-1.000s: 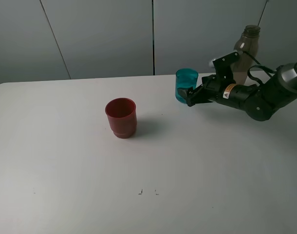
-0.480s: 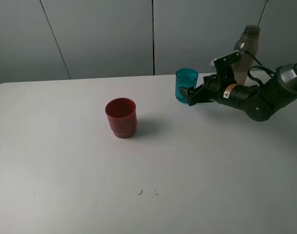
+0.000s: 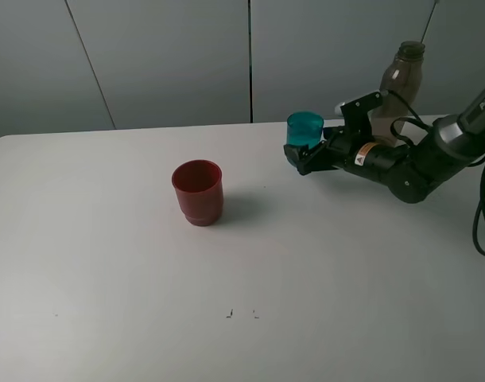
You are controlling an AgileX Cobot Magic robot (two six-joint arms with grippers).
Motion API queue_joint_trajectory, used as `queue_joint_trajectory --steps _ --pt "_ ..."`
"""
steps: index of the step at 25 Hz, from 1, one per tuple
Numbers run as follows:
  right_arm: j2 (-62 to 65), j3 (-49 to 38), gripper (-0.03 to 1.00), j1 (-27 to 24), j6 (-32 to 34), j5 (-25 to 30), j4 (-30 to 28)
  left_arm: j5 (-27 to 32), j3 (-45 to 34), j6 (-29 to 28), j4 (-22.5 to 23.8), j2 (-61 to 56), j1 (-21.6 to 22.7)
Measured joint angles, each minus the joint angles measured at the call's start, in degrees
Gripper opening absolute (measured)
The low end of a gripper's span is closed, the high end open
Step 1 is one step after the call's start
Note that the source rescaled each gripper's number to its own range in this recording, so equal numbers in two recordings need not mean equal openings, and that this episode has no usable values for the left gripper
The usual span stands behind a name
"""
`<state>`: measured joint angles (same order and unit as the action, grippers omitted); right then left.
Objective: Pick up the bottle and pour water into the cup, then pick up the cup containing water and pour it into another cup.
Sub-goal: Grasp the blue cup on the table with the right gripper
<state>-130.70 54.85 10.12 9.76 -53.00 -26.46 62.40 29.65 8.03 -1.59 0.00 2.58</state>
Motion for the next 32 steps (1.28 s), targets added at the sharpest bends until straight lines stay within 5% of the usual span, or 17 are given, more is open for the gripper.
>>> queue_joint_trajectory --steps 32 --pt "-5.43 7.14 1.0 0.69 1.74 -0.71 0.12 0.0 0.0 0.0 0.11 0.0 0.0"
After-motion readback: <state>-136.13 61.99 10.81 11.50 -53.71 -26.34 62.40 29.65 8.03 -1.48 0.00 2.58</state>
